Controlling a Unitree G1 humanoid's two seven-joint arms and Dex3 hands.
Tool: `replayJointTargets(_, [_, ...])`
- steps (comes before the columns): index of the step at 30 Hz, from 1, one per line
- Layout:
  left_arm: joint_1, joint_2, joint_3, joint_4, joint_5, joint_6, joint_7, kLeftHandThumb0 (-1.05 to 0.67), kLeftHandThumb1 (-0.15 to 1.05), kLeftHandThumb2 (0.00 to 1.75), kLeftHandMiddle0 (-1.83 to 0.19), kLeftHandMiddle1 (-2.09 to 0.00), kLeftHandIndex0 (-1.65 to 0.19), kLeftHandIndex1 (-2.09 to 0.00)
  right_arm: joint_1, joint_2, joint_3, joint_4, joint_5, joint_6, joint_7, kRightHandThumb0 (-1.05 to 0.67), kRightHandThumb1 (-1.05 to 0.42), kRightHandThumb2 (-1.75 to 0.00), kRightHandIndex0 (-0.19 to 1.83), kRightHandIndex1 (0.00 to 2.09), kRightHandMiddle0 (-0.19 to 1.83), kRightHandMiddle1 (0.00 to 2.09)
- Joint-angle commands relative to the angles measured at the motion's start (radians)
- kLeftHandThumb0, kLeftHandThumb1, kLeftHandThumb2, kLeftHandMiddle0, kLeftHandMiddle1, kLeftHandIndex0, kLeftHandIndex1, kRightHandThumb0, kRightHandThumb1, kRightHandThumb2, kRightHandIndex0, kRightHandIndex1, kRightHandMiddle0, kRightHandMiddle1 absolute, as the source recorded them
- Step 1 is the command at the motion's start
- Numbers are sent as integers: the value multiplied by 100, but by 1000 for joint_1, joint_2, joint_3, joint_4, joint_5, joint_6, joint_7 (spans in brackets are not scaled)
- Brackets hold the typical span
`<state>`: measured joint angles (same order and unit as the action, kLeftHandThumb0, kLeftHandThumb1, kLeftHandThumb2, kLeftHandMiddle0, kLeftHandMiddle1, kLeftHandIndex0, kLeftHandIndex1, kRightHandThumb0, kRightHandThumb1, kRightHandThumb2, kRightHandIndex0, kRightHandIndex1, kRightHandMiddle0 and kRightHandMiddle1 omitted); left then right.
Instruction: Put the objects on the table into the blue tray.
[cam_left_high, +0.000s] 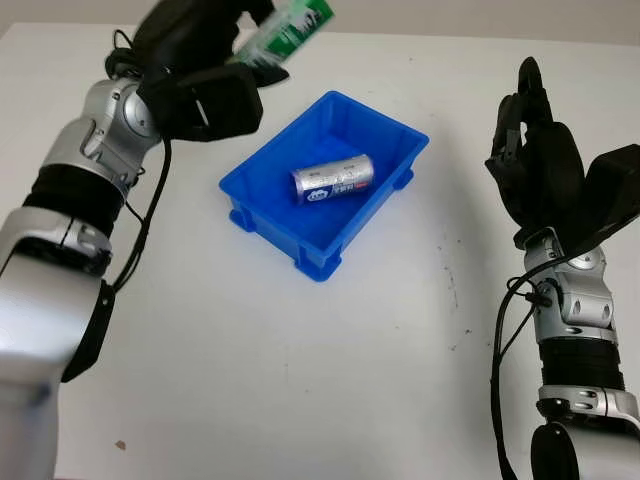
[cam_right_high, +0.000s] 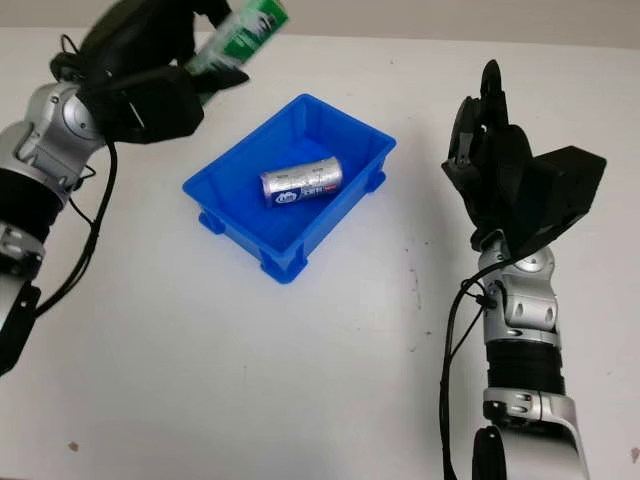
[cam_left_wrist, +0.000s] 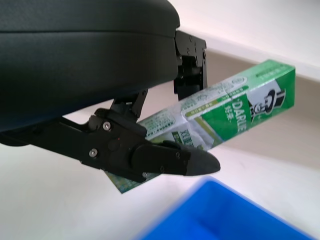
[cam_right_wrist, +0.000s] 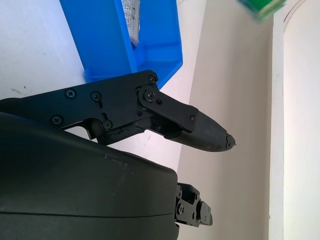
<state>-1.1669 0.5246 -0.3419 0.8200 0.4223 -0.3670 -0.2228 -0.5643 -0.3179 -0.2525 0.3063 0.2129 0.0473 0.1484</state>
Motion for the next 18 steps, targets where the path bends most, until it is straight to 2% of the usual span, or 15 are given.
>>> replayJointTargets(1, [34, 0, 19, -100, -27, 31, -71, -47, 105, 38, -74, -209, -56, -209, 16, 5, -3, -32, 2, 7, -3, -56, -105, -78, -19, 0, -19, 0])
replayJointTargets(6, [115, -28, 20, -276, -53, 161, -219, -42, 105, 37, -89, -209, -62, -209, 28, 7, -8, -45, 10, 13, -4, -57, -105, -78, -19, 0, -19, 0])
replayJointTargets(9, [140, -31, 15, -329, -24, 214, -237, -42, 105, 39, -93, -209, -53, -209, 31, 11, -12, -51, 16, 22, -7, -58, -105, -77, -19, 0, -19, 0])
replayJointTargets(11, [160, -38, 22, -365, -14, 255, -237, -42, 105, 39, -84, -209, -40, -209, 32, 13, -13, -52, 19, 22, -7, -58, -105, -76, -19, 0, -19, 0])
replayJointTargets(12, [167, -41, 25, -380, -11, 274, -238, -42, 105, 38, -64, -209, -14, -209, 32, 13, -14, -52, 20, 22, -7, -57, -105, -76, -19, 0, -19, 0])
replayJointTargets(13, [173, -42, 27, -391, -9, 284, -238, -42, 105, 38, -57, -209, -4, -209, 33, 12, -13, -51, 20, 20, -4, -57, -105, -76, -19, 0, -19, 0])
replayJointTargets(14, [173, -37, 22, -400, -7, 295, -257, -43, 105, 37, -49, -197, 7, -200, 32, 11, -14, -46, 24, 18, 2, -57, -105, -77, -19, 0, -19, 0])
replayJointTargets(15, [170, -31, 18, -404, -9, 301, -282, -48, 105, 39, -26, -162, 13, -150, 31, 11, -15, -43, 27, 17, 5, -57, -105, -77, -19, 0, -19, 0])
replayJointTargets(16, [167, -29, 18, -403, -17, 301, -304, -53, 105, 39, -15, -100, 14, -95, 30, 12, -16, -39, 30, 14, 8, -57, -105, -77, -19, 0, -19, 0])
replayJointTargets(17, [162, -26, 18, -398, -25, 300, -325, -57, 105, 37, -11, -43, 12, -52, 29, 12, -16, -33, 31, 7, 12, -57, -105, -77, -19, 0, -19, 0])
replayJointTargets(18, [158, -28, 23, -392, -37, 300, -346, -60, 105, 37, -8, -22, 15, -34, 29, 12, -16, -30, 31, 2, 14, -57, -105, -77, -19, 0, -19, 0])
